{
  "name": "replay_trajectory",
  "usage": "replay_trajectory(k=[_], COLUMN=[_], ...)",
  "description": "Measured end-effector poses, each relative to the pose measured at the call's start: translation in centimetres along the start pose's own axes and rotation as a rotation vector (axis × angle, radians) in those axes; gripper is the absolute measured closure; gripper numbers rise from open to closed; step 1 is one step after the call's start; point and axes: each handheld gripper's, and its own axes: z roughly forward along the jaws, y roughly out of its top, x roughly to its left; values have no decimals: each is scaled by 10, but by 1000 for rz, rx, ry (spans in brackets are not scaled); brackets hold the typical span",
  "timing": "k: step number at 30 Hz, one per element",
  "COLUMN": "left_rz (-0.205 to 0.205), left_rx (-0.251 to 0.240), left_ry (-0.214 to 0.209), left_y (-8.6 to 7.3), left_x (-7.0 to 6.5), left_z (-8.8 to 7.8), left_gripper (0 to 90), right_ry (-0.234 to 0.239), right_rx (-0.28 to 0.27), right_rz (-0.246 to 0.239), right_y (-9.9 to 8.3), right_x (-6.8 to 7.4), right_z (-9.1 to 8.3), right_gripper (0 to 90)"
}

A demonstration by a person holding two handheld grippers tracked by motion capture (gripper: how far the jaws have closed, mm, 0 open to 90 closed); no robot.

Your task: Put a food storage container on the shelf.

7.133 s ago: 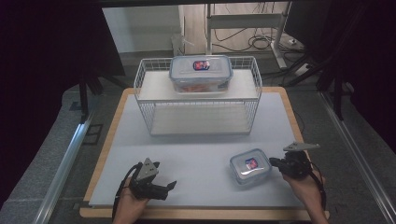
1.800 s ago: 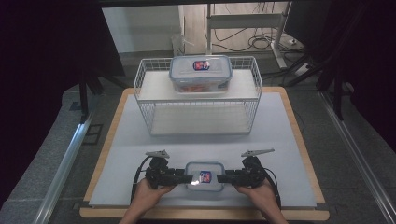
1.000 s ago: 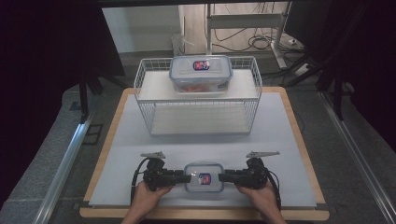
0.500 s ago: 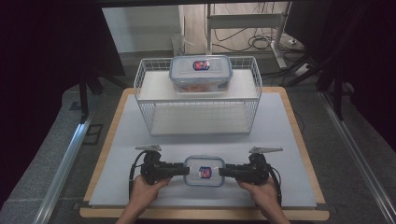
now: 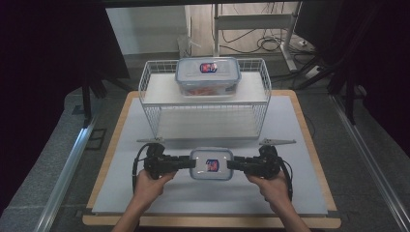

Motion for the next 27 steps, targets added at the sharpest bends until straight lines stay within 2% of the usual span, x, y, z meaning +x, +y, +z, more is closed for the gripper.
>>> replay_trajectory(k=[8, 20, 27], left_rz=[32, 85, 89], left_rx=[-24, -39, -62], left_ry=[15, 41, 39], left_y=[29, 72, 98], left_x=[-13, -29, -35], left_z=[-13, -29, -36], left_gripper=[576, 575, 574], right_ry=[1, 21, 15], right_rx=[-30, -64, -80], right_rz=[-42, -52, -74], right_y=[31, 70, 97], right_x=[11, 21, 28], right_z=[-6, -13, -19], right_gripper=[578, 580, 581])
